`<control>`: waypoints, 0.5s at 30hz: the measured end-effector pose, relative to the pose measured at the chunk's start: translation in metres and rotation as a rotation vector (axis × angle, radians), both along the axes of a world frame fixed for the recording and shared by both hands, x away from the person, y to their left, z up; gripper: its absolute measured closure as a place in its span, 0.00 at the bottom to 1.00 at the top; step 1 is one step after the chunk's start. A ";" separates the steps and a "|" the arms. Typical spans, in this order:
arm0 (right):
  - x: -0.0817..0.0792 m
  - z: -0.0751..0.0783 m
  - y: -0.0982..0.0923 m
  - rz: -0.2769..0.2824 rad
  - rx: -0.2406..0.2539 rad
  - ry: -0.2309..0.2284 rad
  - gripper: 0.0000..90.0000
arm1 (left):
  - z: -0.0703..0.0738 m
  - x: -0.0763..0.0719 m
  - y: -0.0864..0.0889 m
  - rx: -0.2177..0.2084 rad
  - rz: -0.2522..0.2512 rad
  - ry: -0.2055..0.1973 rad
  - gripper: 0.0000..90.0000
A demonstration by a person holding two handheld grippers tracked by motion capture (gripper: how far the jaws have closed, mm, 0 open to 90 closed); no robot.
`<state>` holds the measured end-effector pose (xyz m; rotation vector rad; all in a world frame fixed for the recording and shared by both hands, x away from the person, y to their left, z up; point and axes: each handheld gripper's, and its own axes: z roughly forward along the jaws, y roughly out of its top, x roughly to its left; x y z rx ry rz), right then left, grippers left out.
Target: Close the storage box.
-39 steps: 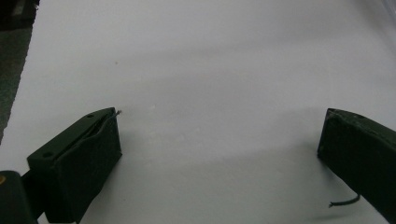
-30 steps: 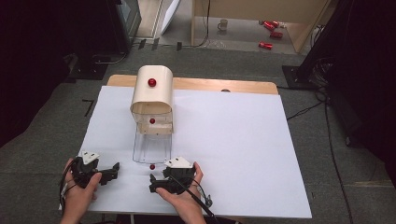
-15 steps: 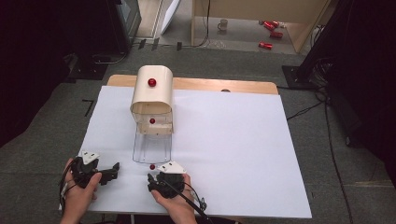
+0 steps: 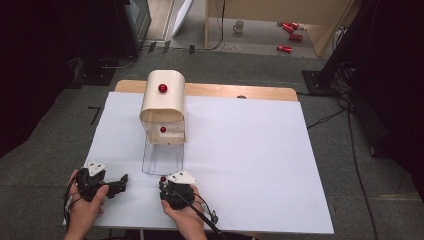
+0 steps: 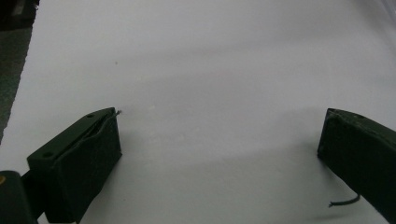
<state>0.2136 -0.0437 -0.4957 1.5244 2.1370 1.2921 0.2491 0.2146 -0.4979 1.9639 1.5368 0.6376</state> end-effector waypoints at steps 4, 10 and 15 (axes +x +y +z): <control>0.001 -0.001 0.002 0.003 -0.002 -0.004 0.81 | 0.000 0.000 0.000 0.000 0.000 0.000 0.00; 0.002 -0.001 0.005 0.001 -0.001 -0.008 0.84 | 0.000 0.000 0.000 0.000 0.000 0.000 0.00; 0.002 0.002 0.004 -0.003 -0.004 -0.013 0.84 | 0.000 0.000 0.000 -0.001 0.001 -0.001 0.00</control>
